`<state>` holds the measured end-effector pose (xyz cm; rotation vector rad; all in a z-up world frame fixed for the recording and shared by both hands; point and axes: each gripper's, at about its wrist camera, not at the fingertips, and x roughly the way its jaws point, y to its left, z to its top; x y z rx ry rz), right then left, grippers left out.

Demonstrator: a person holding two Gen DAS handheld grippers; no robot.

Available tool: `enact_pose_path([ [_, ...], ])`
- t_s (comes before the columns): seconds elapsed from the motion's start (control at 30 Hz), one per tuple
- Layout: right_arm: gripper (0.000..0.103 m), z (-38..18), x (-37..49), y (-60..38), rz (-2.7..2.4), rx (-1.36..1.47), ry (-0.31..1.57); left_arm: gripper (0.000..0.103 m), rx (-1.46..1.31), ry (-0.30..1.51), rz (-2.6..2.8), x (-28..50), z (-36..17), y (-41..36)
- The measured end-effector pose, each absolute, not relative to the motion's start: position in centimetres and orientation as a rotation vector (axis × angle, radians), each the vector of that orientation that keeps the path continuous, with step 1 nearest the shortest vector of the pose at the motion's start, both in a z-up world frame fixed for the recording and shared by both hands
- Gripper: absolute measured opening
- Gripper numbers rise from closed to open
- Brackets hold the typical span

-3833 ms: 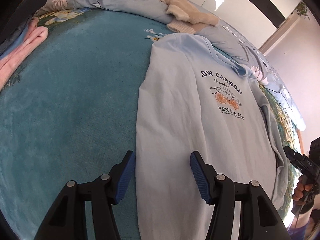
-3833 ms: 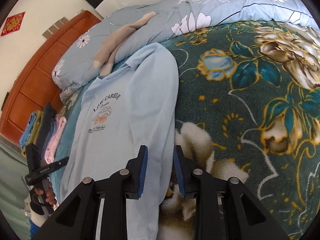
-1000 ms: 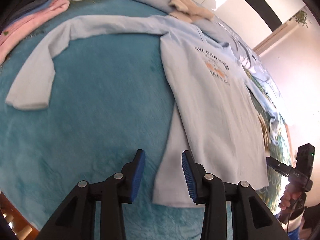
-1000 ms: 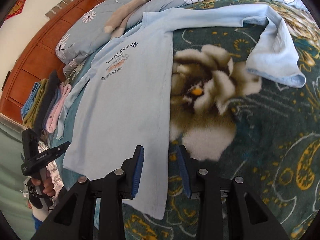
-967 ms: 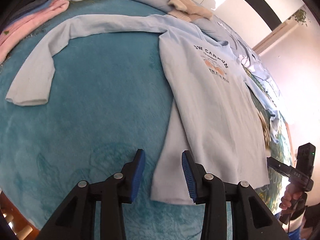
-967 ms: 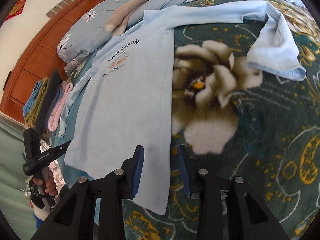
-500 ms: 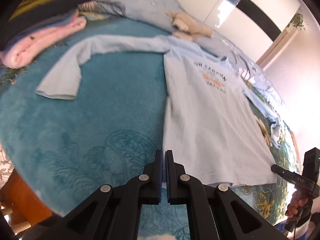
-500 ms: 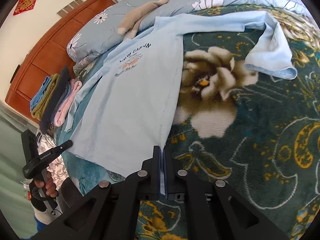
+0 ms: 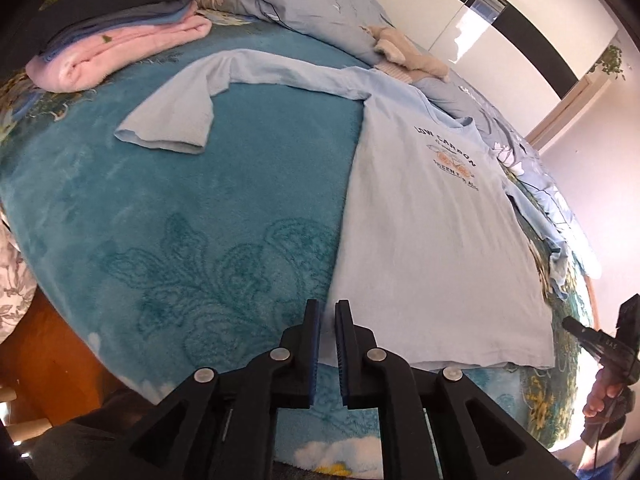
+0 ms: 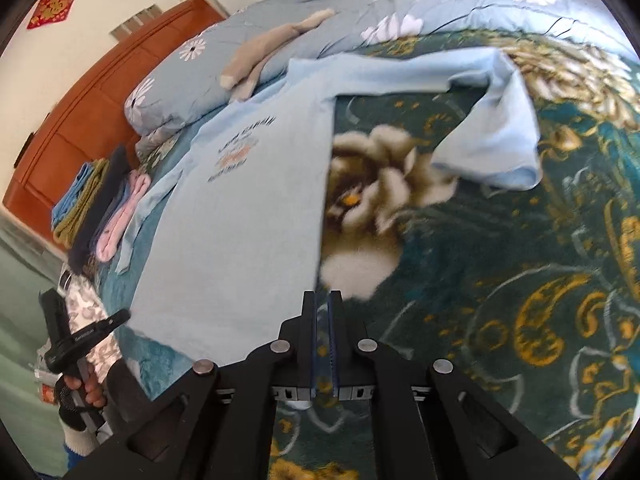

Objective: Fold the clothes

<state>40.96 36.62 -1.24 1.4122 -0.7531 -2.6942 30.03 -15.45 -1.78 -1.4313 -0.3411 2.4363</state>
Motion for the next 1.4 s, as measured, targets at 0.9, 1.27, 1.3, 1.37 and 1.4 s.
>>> enact_pose_path([
  [0.9, 0.000, -3.5, 40.1, 50.2, -2.843, 1.094, -1.555, 0.041, -1.320, -0.255, 2.390, 25.7, 0.6, -7.9],
  [1.27, 0.004, -3.5, 40.5, 50.4, -2.812, 1.268, -1.453, 0.041, -1.328, -0.282, 2.376, 25.4, 0.1, -7.7],
  [1.3, 0.012, -4.1, 40.5, 50.2, -2.792, 1.269, -1.489, 0.041, -1.326, -0.275, 2.372, 25.5, 0.2, -7.6],
  [1.37, 0.024, -5.1, 40.5, 50.0, -2.746, 1.264, -1.568, 0.041, -1.322, -0.259, 2.365, 25.6, 0.3, -7.3],
  [1.4, 0.025, -5.3, 40.5, 50.0, -2.739, 1.243, -1.594, 0.043, -1.319, -0.251, 2.362, 25.6, 0.4, -7.2],
])
